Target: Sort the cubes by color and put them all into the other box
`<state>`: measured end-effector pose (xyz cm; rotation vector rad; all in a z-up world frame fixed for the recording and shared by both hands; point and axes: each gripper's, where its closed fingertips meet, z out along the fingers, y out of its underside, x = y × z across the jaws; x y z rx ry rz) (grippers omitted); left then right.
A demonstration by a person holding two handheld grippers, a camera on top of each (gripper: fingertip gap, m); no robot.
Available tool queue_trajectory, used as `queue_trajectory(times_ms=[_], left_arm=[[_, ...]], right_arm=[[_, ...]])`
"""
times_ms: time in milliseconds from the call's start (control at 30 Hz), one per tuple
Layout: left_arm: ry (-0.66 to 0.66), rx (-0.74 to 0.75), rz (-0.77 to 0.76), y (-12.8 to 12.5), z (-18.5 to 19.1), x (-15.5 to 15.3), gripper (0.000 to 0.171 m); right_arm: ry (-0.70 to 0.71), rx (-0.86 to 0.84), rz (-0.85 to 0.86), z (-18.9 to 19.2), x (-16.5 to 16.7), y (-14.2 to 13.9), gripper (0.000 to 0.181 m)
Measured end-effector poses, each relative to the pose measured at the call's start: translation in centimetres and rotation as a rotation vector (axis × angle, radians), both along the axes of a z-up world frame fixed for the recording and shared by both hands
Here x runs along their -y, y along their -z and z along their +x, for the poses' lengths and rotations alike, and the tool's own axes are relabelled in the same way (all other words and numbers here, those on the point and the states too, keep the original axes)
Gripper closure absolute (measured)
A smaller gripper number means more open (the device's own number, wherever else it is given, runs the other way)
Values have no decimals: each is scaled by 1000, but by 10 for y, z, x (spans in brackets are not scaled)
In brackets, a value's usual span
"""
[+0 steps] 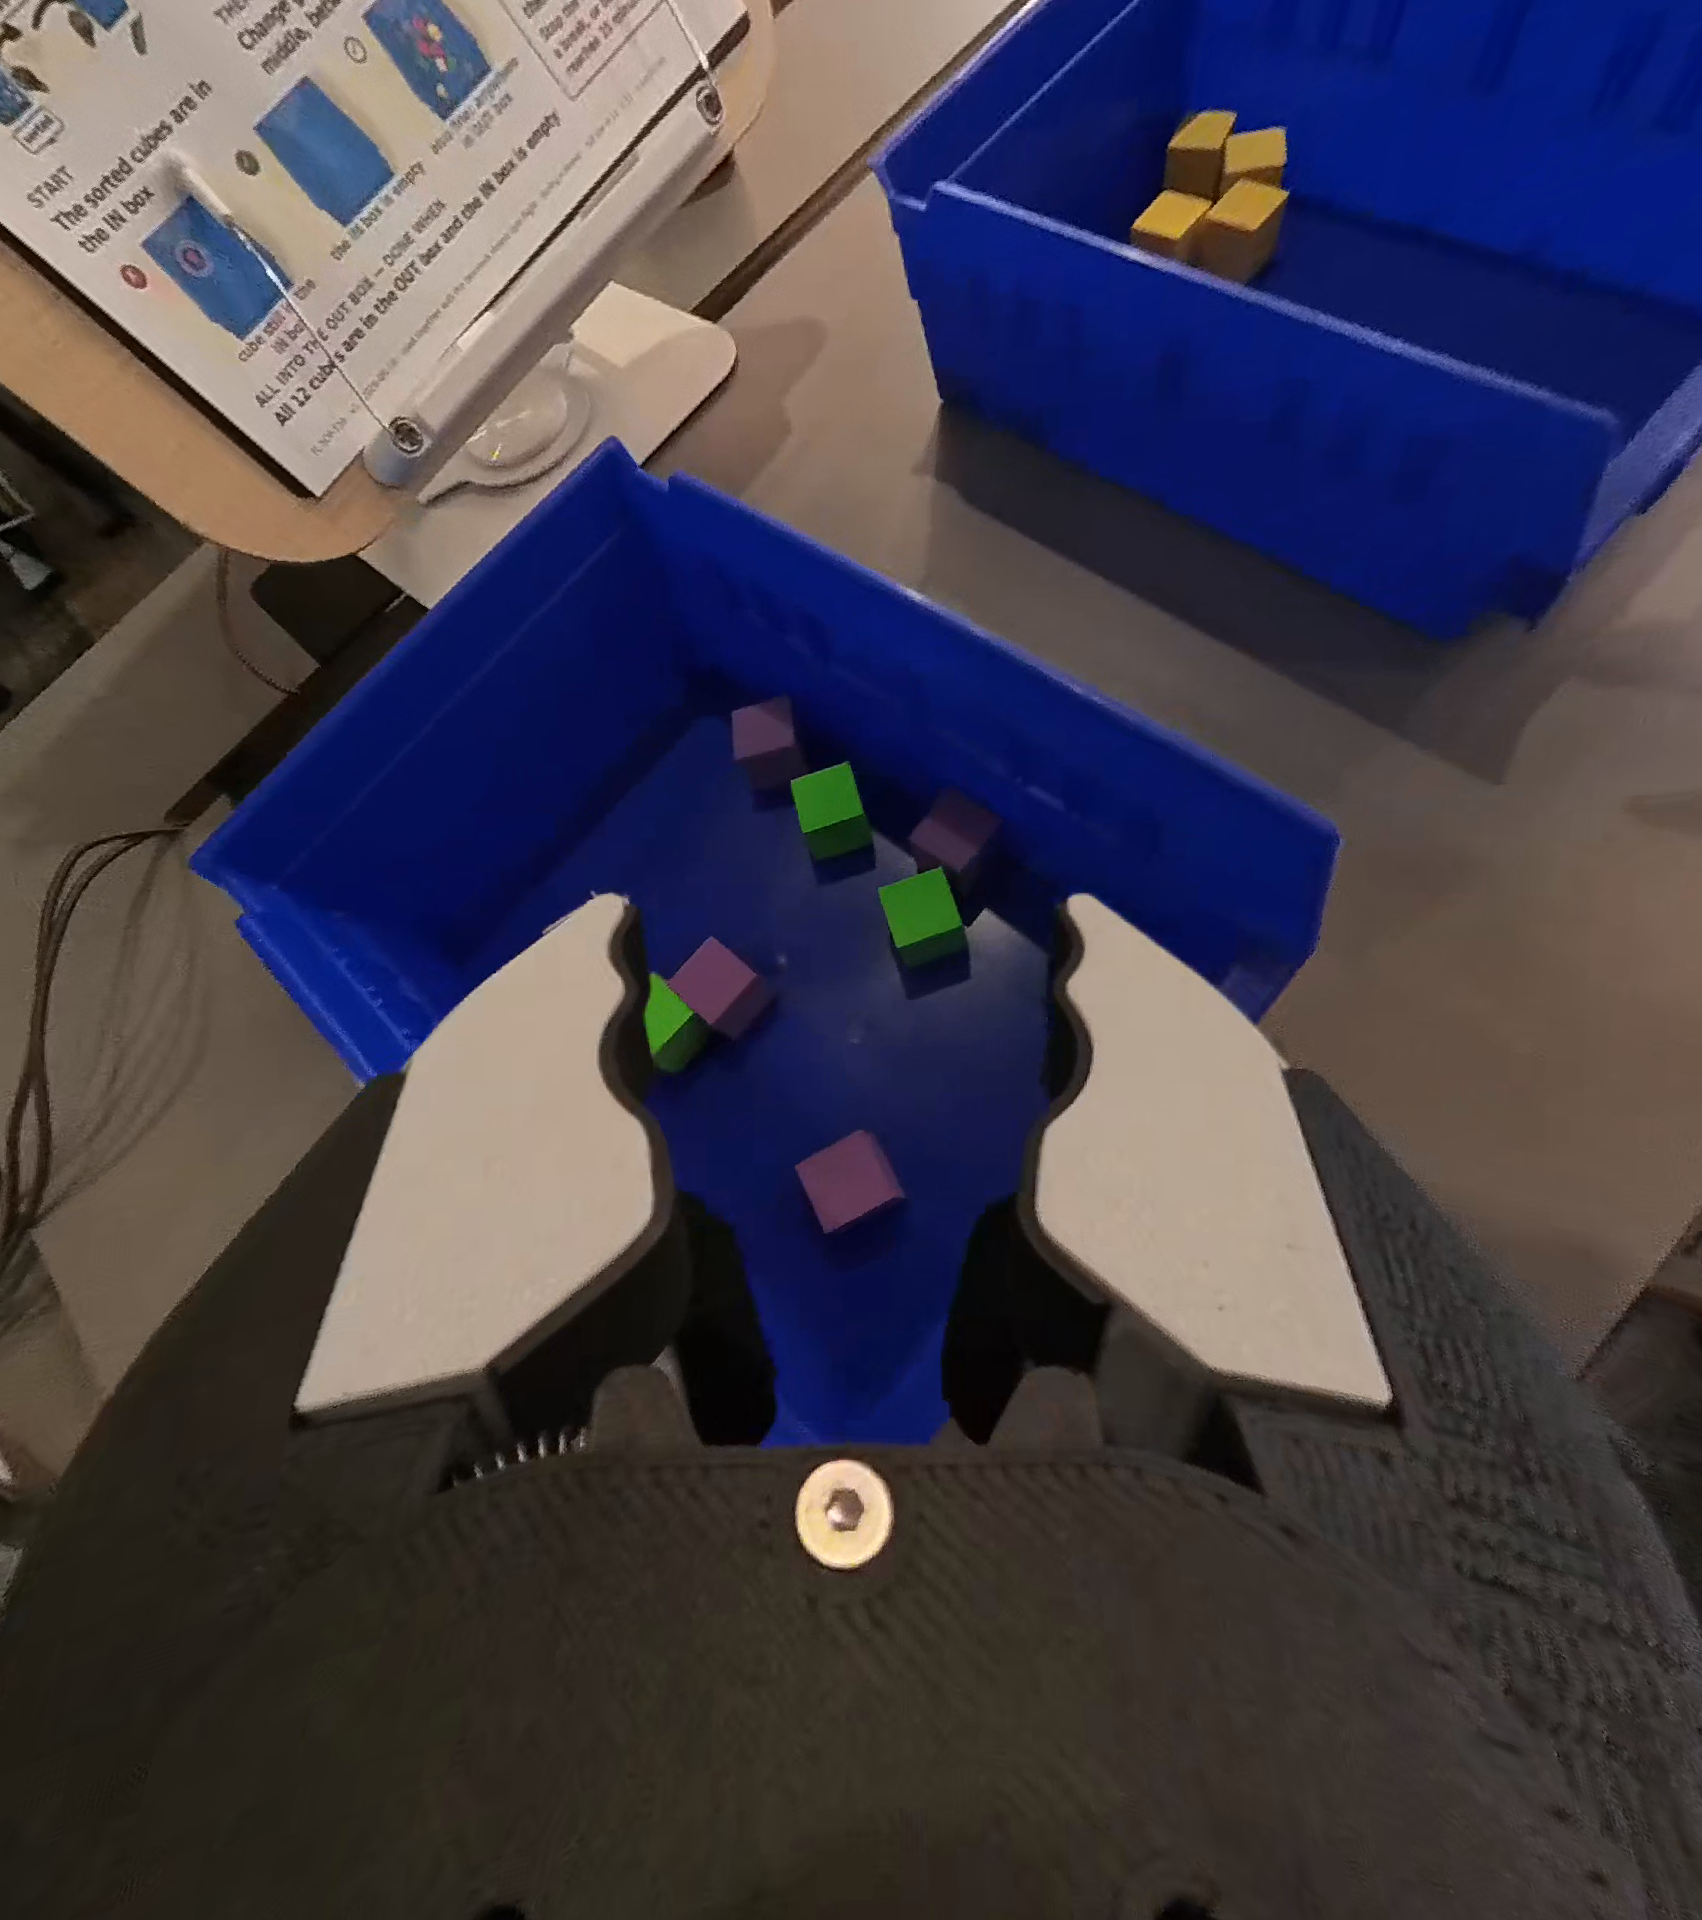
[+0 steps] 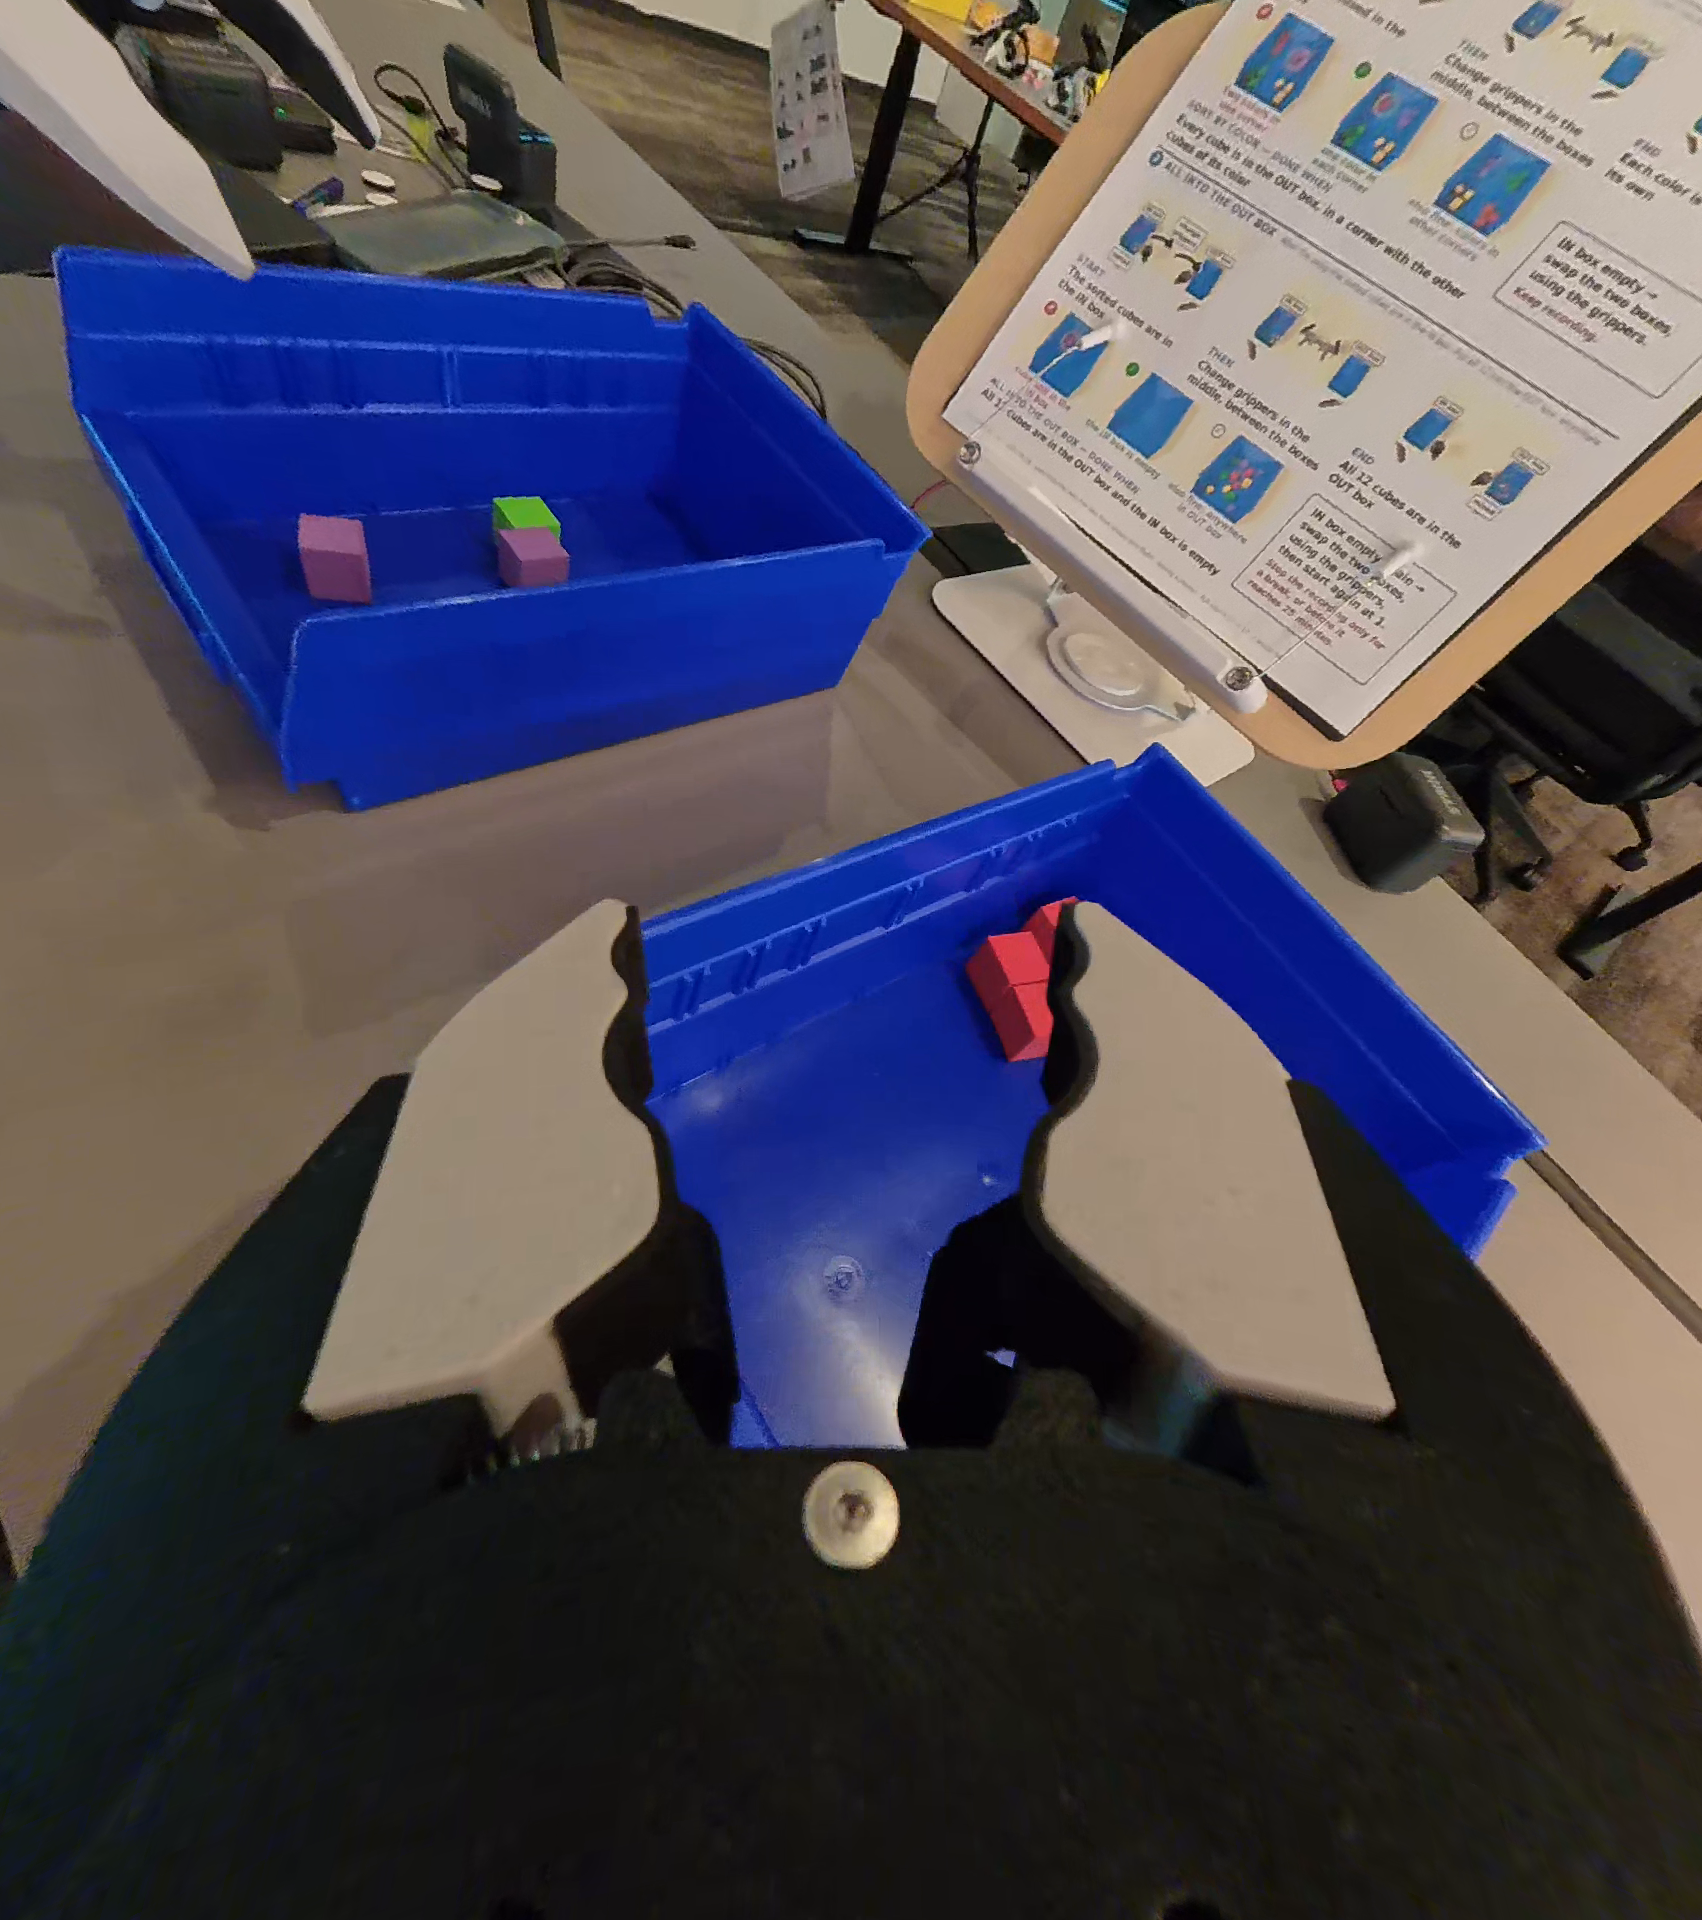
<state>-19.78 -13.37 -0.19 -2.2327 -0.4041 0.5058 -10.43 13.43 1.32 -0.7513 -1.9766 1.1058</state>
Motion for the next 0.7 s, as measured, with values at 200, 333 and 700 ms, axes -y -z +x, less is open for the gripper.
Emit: queue_trajectory(times_ms=[200, 333, 700], left_arm=[[-26, -22, -42, 4, -4, 6, 100], [-39, -15, -33, 2, -5, 10, 101], [-42, -89, -133, 6, -7, 16, 102]], right_arm=[[19, 14, -5, 0, -7, 0, 108], [30, 11, 7, 1, -9, -1, 108], [92, -23, 71, 4, -23, -10, 109]])
